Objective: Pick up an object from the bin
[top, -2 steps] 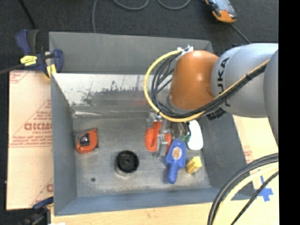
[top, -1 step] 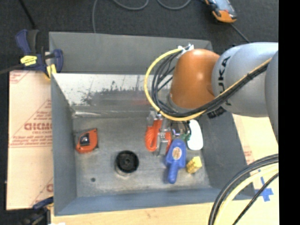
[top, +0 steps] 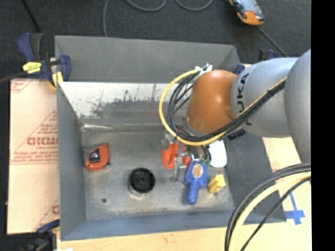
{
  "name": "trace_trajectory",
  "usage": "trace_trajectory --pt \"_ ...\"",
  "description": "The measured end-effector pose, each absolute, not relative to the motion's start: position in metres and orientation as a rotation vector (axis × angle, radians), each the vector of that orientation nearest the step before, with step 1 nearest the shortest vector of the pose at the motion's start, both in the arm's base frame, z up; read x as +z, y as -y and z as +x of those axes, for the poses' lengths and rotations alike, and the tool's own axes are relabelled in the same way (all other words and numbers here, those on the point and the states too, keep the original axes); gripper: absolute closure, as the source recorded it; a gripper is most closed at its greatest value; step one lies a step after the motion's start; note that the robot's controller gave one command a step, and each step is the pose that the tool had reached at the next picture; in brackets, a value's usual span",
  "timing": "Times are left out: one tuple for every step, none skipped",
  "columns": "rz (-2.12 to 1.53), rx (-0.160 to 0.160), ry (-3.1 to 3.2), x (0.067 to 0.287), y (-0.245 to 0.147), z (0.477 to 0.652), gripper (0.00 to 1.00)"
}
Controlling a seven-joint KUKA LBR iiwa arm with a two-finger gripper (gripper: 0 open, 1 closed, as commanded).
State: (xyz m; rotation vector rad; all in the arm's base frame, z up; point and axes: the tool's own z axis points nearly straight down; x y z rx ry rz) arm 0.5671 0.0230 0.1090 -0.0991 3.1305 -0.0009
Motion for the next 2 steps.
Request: trace_trajectory --pt "0.007 0.001 -3.141 0.081 -0.029 0.555 0.0" --pt "-0.037 -0.001 -3.141 0.075 -0.031 0.54 0.0"
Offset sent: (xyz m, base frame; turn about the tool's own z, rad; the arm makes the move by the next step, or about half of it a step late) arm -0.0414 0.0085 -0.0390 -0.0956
